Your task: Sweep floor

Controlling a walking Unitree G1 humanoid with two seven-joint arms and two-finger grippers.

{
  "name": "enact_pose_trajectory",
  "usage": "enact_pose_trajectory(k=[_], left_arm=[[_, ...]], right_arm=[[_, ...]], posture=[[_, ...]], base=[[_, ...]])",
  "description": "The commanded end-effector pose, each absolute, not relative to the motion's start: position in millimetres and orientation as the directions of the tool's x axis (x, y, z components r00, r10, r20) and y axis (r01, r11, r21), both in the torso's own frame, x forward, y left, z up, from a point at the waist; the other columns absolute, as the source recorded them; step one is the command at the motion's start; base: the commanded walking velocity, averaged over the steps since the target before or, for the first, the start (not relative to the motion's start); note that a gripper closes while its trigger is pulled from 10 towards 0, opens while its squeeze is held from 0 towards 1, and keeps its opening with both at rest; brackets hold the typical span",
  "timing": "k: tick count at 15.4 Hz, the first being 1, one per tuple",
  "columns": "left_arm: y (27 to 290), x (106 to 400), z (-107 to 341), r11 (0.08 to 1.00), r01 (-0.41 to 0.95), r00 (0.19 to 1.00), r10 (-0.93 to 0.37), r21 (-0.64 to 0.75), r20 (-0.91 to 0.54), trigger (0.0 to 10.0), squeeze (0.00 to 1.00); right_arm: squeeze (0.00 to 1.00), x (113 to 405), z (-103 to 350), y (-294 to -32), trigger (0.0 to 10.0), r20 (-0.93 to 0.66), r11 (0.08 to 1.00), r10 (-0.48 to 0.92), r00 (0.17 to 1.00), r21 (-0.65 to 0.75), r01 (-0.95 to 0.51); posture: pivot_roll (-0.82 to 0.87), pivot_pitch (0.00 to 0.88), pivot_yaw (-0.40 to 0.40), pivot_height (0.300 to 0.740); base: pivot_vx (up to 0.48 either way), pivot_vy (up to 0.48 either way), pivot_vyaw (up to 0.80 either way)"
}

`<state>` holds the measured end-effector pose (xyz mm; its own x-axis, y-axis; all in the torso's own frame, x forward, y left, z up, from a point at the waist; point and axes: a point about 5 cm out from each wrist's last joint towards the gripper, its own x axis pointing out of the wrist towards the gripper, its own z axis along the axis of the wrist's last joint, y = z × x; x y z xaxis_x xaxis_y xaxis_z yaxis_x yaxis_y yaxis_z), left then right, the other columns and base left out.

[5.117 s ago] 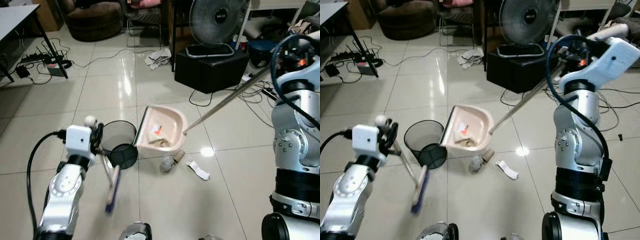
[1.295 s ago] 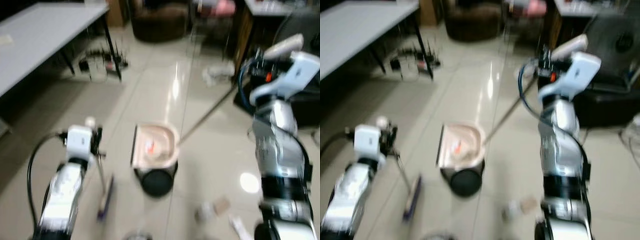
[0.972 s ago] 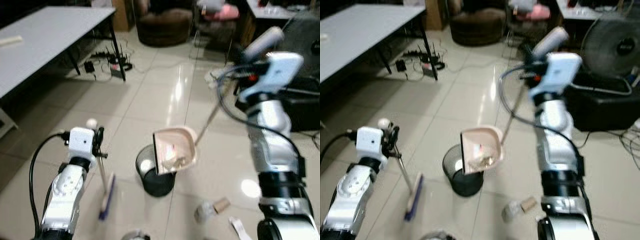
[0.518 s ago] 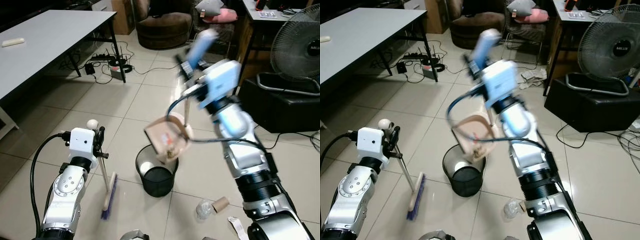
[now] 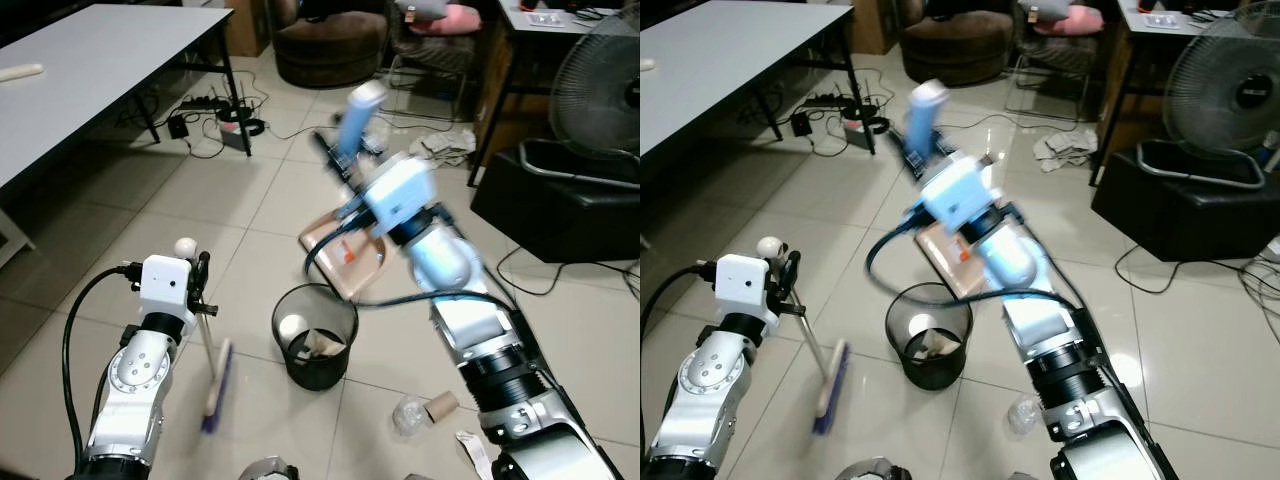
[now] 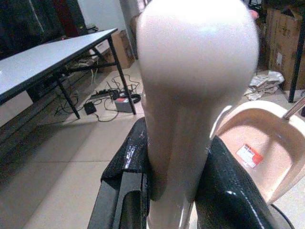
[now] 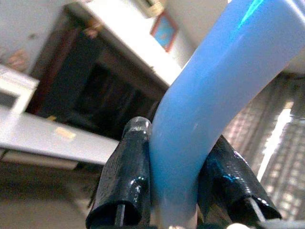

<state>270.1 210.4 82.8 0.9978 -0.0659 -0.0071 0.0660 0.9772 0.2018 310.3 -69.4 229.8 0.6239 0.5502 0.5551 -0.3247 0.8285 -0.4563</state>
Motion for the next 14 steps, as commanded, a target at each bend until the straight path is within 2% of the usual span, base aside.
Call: enact_pose_trajectory(k=[1, 2, 3, 5, 6, 8, 10, 14], left_arm=[[209, 273, 85, 0.973, 0.093, 0.995, -0.096, 0.213, 0.002, 10.0, 0.0], [207, 272, 83, 0.971, 0.109, 0.994, -0.109, 0.214, -0.012, 10.0, 0.0], [203, 272, 79, 0.964, 0.153, 0.988, -0.15, 0.215, -0.03, 10.0, 0.0], [196, 274, 76, 0.953, 0.217, 0.976, -0.211, 0.211, -0.053, 10.0, 0.0], [192, 276, 77, 0.951, 0.23, 0.973, -0.225, 0.208, -0.046, 10.0, 0.0], [188, 279, 79, 0.95, 0.236, 0.972, -0.232, 0.204, -0.045, 10.0, 0.0], [186, 280, 78, 0.951, 0.244, 0.97, -0.239, 0.192, -0.05, 10.0, 0.0], [187, 270, 74, 0.942, 0.276, 0.961, -0.266, 0.193, -0.075, 10.0, 0.0]], right_arm=[[0.0, 304, 267, -87, 10.0, 0.692, 0.88, 0.46, 0.557, -0.438, -0.184], [0.0, 305, 271, -92, 10.0, 0.702, 0.887, 0.44, 0.56, -0.437, -0.149], [0.0, 309, 279, -109, 10.0, 0.709, 0.893, 0.378, 0.596, -0.448, -0.033], [0.0, 320, 275, -151, 10.0, 0.667, 0.894, 0.21, 0.715, -0.427, 0.135], [0.0, 320, 263, -179, 10.0, 0.628, 0.92, 0.059, 0.776, -0.336, 0.201], [0.0, 316, 236, -206, 10.0, 0.54, 0.935, -0.119, 0.833, -0.221, 0.277], [0.0, 310, 211, -217, 10.0, 0.453, 0.921, -0.187, 0.872, -0.228, 0.316], [0.0, 301, 193, -218, 10.0, 0.38, 0.921, -0.225, 0.897, -0.218, 0.324]], posture=[[0.01, 0.0, 0.093, 0.74], [0.0, 0.0, 0.094, 0.74], [-0.01, 0.0, 0.1, 0.74], [-0.02, 0.0, 0.102, 0.74], [-0.02, 0.001, 0.099, 0.74], [-0.02, 0.012, 0.096, 0.74], [-0.02, 0.016, 0.095, 0.74], [-0.02, 0.023, 0.089, 0.74]], base=[[0.0, 0.0, 0.0], [0.0, 0.0, 0.0], [0.0, 0.0, 0.0], [0.0, 0.0, 0.0], [0.0, 0.0, 0.0], [0.0, 0.0, 0.0], [0.0, 0.0, 0.0], [0.0, 0.0, 0.0]])
